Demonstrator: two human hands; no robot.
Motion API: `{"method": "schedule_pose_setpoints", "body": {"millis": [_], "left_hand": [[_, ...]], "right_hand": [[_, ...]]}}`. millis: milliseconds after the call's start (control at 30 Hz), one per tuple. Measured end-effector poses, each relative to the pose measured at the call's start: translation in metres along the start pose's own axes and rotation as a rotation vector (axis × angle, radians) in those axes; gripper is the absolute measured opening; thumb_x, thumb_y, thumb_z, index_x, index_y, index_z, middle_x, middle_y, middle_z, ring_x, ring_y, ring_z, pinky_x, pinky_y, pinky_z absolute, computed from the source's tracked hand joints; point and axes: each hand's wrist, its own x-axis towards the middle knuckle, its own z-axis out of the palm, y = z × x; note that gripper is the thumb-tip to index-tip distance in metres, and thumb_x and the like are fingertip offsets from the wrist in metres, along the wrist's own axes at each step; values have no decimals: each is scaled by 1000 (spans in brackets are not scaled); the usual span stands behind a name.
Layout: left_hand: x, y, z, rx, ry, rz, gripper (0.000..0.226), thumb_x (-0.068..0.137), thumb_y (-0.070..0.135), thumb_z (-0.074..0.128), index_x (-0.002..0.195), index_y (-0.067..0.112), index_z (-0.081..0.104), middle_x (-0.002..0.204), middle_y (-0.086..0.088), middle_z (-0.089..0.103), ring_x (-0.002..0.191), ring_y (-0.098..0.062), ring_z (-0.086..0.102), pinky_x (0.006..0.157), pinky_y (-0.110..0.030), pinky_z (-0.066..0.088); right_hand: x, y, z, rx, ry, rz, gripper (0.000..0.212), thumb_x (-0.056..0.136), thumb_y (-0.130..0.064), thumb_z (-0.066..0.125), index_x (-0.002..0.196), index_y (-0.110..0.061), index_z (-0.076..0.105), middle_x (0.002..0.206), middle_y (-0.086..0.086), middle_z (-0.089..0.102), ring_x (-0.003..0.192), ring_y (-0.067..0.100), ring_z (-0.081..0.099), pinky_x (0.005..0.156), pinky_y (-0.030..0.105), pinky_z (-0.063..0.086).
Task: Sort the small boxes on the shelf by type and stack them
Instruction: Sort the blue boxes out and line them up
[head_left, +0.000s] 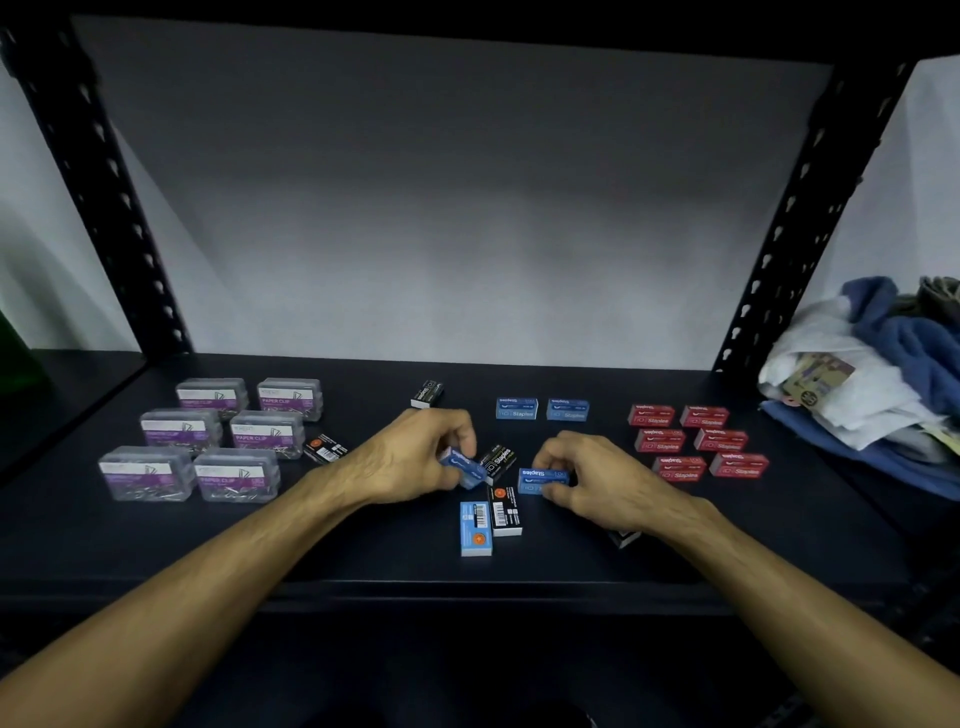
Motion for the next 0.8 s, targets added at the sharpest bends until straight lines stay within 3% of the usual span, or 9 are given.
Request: {"method": "schedule_pose_setpoints", "body": {"millis": [133, 300, 433, 600, 700, 800], "left_hand": [[-2, -4, 2, 68, -17, -9, 19, 78, 18, 79, 76, 25, 62, 70, 14, 61, 64, 4, 56, 58, -8, 39], [-3, -8, 4, 105, -86, -28, 21, 82, 25, 77, 98, 32, 66, 87, 15, 67, 74, 2, 62, 66, -12, 45], [5, -2, -7, 91, -101, -25, 18, 84, 24, 77, 100, 29, 71, 87, 15, 69, 72, 7, 63, 62, -7, 43], [32, 10, -18, 84, -8, -12, 15, 82, 23, 78, 95, 27, 70, 84, 11, 69, 71, 3, 62, 61, -8, 44], [54, 16, -12, 84, 19, -16, 16, 82, 22, 79, 94, 27, 68, 81, 12, 66, 71, 1, 60, 60, -8, 40], [73, 20, -2, 108, 22, -28, 17, 83, 22, 77, 97, 25, 68, 89, 11, 65, 81, -6, 62, 70, -19, 46]], "right_hand": [[-2, 0, 0, -7, 9, -3, 19, 88, -29, 67, 107, -28, 63, 97, -13, 56, 90, 5, 54, 81, 26, 46], [-1, 1, 2, 7, 30, -10, 21, 90, -29, 66, 110, -28, 64, 93, -15, 55, 82, -1, 51, 74, 19, 40], [0, 3, -3, 26, 55, 5, 15, 90, -26, 65, 105, -26, 67, 94, -14, 60, 83, -1, 55, 70, 16, 40], [9, 14, -19, -24, 131, 60, 7, 89, -21, 65, 96, -23, 67, 94, -11, 63, 86, 9, 60, 74, 24, 46], [17, 23, -25, -89, 148, 105, 13, 91, -20, 64, 104, -21, 66, 102, -5, 61, 93, 14, 60, 77, 24, 42], [23, 28, -29, -127, 155, 138, 23, 92, -16, 61, 114, -18, 65, 111, 1, 62, 102, 20, 60, 84, 26, 44]]}}
